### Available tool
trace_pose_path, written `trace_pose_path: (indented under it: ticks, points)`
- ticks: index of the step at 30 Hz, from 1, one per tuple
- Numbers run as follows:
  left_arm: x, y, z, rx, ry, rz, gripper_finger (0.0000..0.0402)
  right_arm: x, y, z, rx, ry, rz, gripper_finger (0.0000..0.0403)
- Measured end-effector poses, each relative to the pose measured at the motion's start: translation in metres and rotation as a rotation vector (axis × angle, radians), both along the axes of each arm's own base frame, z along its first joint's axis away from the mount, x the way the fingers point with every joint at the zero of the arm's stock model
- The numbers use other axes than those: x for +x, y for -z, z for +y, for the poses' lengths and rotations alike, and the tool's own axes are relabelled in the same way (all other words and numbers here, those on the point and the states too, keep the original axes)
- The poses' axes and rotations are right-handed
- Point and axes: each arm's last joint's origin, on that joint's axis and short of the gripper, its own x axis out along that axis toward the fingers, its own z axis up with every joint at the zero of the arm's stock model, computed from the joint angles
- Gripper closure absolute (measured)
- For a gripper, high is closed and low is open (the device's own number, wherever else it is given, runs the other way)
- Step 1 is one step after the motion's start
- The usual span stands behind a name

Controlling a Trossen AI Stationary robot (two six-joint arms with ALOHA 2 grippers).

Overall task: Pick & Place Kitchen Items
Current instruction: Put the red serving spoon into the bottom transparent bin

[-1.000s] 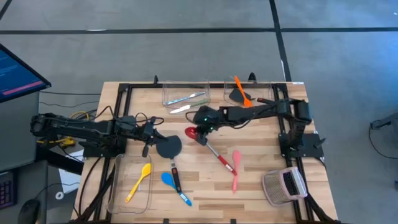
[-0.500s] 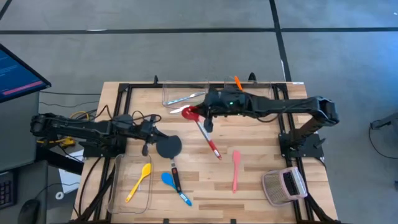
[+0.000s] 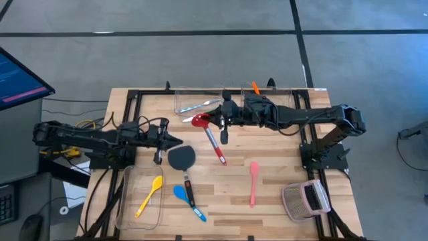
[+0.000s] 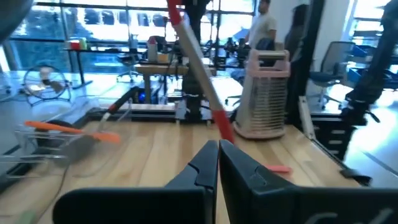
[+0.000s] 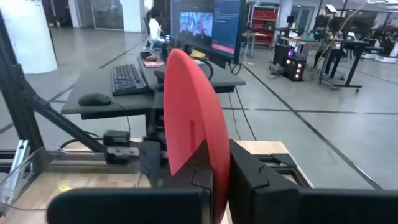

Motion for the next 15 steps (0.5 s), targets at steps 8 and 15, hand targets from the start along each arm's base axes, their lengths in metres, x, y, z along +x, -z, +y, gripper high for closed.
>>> trace_pose_path:
  ticks: [8, 15]
  points:
    - [0.026, 0.011, 0.001, 0.000, -0.004, -0.049, 0.0330, 0.000, -0.003, 0.000, -0.019, -0.003, -0.029, 0.0392]
    - [0.060, 0.012, 0.002, -0.058, 0.001, -0.077, 0.0247, 0.000, -0.005, 0.001, -0.019, -0.027, -0.047, 0.0392]
